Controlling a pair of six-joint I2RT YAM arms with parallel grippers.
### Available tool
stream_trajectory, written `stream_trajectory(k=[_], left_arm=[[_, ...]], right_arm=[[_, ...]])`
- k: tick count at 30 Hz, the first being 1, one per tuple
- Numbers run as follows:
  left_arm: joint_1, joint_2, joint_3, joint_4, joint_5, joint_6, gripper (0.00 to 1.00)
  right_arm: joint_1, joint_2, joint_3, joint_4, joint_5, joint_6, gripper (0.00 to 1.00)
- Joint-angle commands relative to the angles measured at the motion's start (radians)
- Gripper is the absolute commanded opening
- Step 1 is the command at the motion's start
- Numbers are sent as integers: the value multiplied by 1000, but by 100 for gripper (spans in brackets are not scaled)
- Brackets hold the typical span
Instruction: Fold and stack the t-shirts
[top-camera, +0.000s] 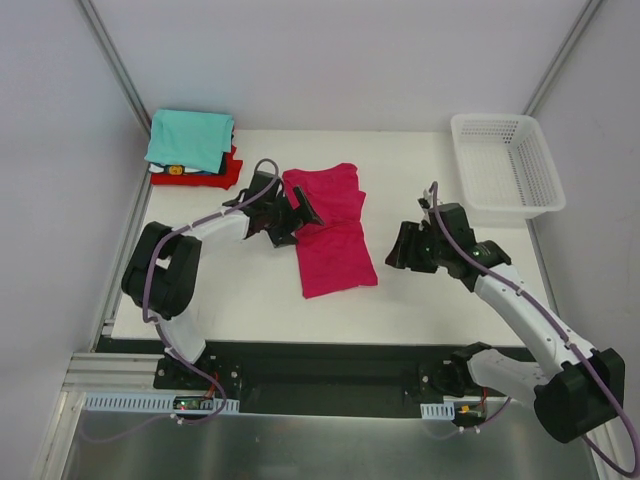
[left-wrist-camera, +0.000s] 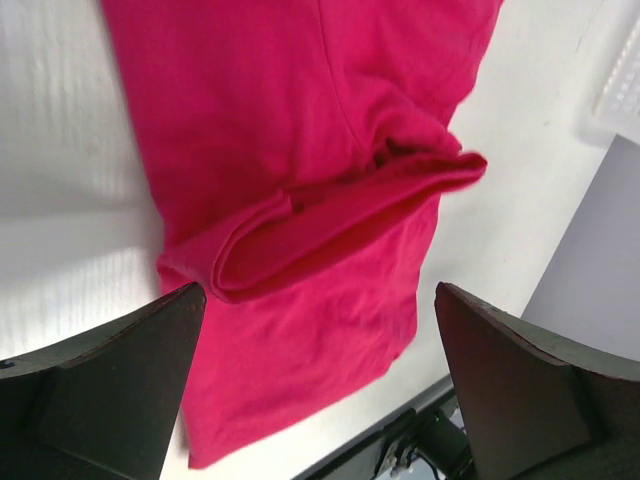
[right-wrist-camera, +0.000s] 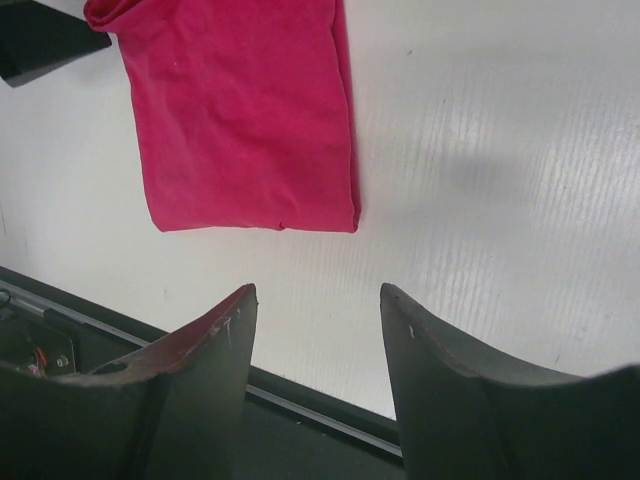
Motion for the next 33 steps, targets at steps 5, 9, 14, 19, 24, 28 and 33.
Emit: stream_trajectory(k=[5,9,14,19,24,28,33], left_arm=[[32,109,116,45,-59,63,99],[38,151,140,56,-61,55,98],[40,143,131,61,-78,48,98],[40,-15,43,27,-87,69,98],[40,-201,-111,-33,-67,41,96],[23,-311,-238,-48,-29,-11,93],[-54,-404,-332,-39,-45,-89,88]], right_arm=[[2,-56,35,-55,-21,-12,56],[2,-48,32,-51,-27,-12,56],[2,-39,9,-37,-26,-15,56],[2,4,-9,17,-42,-1,56],[3,78,-47,113,-67,26,56],[4,131,-84,172,-79,35,56],[4,194,-136,264,-95,54,56]])
